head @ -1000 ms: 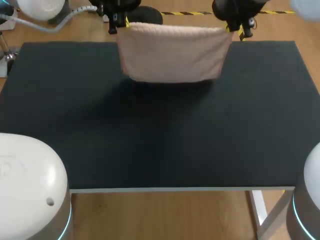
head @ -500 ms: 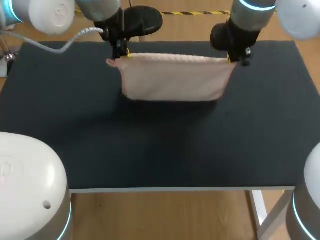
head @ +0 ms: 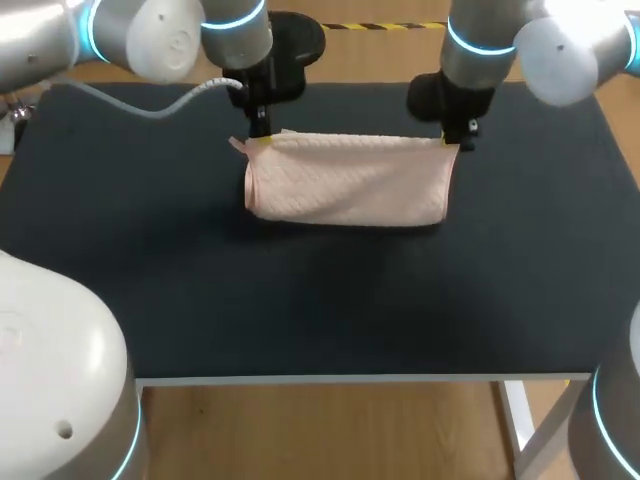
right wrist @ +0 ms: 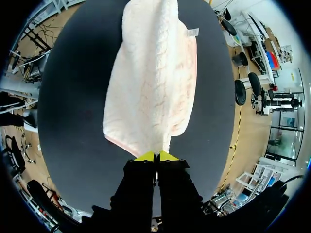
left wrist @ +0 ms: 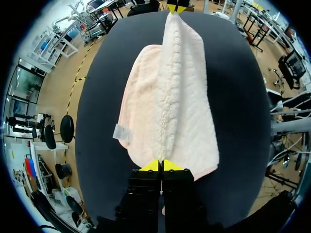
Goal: Fold the towel
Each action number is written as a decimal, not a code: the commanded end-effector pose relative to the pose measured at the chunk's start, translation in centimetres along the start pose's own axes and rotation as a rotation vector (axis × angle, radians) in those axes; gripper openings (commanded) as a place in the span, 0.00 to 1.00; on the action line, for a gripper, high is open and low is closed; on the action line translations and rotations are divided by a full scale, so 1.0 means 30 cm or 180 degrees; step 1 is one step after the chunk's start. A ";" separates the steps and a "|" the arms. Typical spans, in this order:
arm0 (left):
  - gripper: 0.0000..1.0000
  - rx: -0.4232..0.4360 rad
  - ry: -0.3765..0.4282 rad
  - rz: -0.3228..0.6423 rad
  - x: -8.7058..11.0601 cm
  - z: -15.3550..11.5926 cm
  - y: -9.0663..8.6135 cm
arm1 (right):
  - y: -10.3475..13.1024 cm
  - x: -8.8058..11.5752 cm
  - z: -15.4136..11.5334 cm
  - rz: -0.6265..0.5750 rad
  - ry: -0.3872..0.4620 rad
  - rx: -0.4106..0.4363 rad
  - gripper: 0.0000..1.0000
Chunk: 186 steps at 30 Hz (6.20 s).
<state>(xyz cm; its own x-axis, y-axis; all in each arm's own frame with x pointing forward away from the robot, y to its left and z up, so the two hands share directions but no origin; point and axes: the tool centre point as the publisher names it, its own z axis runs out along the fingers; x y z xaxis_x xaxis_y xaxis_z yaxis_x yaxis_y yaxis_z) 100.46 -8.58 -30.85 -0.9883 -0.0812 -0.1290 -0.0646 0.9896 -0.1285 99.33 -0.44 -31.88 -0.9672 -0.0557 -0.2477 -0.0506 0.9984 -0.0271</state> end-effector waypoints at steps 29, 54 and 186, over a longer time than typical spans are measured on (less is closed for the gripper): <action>1.00 0.0289 -0.0080 0.0101 -0.142 -0.029 0.060 | -0.019 -0.195 0.014 -0.0194 -0.0373 0.0069 1.00; 1.00 0.1501 0.0620 0.0146 -0.064 -0.226 0.208 | 0.029 -0.203 -0.191 -0.0550 -0.0767 0.0040 1.00; 1.00 0.1466 0.0610 0.0225 -0.063 -0.226 0.204 | 0.098 0.078 0.278 0.4929 0.3019 -0.2012 1.00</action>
<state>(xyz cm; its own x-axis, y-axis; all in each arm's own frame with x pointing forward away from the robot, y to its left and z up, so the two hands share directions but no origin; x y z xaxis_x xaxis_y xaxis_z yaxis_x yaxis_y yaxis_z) 100.94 -1.60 -24.61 -0.9985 0.0491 0.0257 0.0268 0.8344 -0.5504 98.59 1.99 -40.29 -0.0385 0.5621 0.8262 0.9993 0.0239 0.0303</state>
